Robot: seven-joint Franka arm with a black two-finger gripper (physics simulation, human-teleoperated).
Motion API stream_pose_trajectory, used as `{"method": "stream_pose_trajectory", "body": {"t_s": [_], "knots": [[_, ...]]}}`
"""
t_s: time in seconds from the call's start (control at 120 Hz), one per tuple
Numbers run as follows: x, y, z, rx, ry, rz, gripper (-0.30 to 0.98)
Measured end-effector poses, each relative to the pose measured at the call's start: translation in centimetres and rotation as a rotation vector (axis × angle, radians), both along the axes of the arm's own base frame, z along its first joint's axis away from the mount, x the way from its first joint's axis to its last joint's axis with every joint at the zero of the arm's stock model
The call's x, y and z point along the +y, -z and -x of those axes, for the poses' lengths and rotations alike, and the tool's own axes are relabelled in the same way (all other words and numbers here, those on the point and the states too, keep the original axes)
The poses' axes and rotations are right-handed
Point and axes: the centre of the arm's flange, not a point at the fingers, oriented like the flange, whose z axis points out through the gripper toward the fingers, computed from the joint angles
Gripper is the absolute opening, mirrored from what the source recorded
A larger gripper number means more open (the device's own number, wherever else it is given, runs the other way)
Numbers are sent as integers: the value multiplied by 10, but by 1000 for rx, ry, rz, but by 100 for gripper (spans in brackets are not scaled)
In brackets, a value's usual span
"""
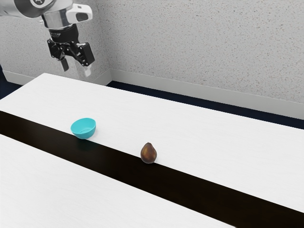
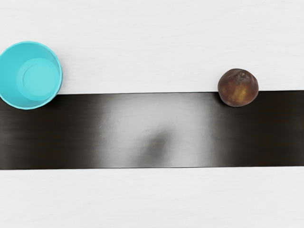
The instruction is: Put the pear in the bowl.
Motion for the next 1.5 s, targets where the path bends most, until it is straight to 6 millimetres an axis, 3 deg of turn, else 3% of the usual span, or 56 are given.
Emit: {"method": "stream_pose_trajectory", "body": {"t_s": [0.267, 0.367, 0.417, 0.575, 0.75, 0.825, 1.083, 1.5], "knots": [[1, 0, 0, -1, 6, -4, 69], [-8, 2, -11, -4, 26, -11, 69], [-17, 23, -21, 27, 45, -11, 69], [-47, 130, -25, 136, 103, -6, 69], [-92, 220, -38, 162, 178, 24, 69], [-106, 248, -42, 160, 196, 43, 69], [-113, 312, -66, 120, 193, 82, 69], [-112, 366, -106, 73, 172, 127, 69]]}}
